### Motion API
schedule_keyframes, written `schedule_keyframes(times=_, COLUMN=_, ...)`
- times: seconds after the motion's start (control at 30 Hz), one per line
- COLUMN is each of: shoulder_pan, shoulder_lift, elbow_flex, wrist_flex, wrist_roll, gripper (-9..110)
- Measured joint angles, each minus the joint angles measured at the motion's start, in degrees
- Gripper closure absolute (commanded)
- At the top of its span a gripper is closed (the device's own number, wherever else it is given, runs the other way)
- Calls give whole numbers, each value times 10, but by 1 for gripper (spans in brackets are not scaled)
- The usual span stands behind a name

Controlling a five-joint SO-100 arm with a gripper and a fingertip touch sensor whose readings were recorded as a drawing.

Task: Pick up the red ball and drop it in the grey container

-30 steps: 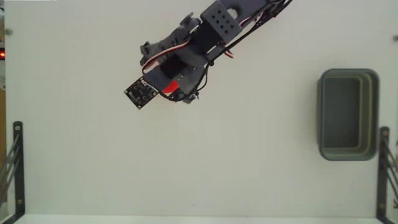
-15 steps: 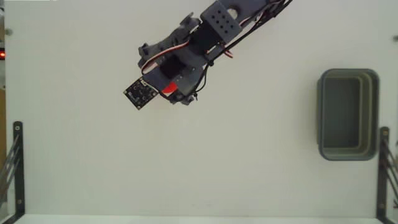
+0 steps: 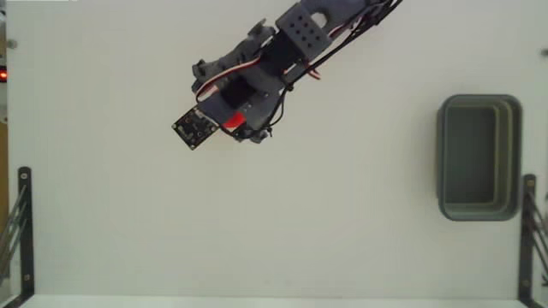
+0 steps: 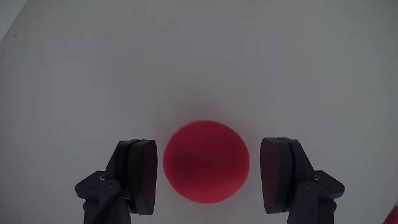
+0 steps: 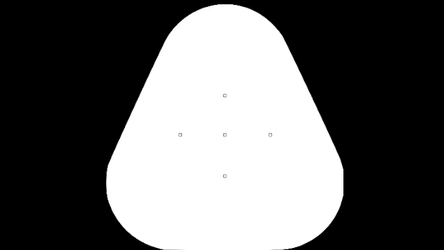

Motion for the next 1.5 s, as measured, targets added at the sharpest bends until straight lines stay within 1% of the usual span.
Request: schedule_keyframes(times=1.5, shoulder_pan=0, shoulder_lift=-1, elbow_flex=149, wrist_flex=-163, wrist_roll=0, gripper=-9)
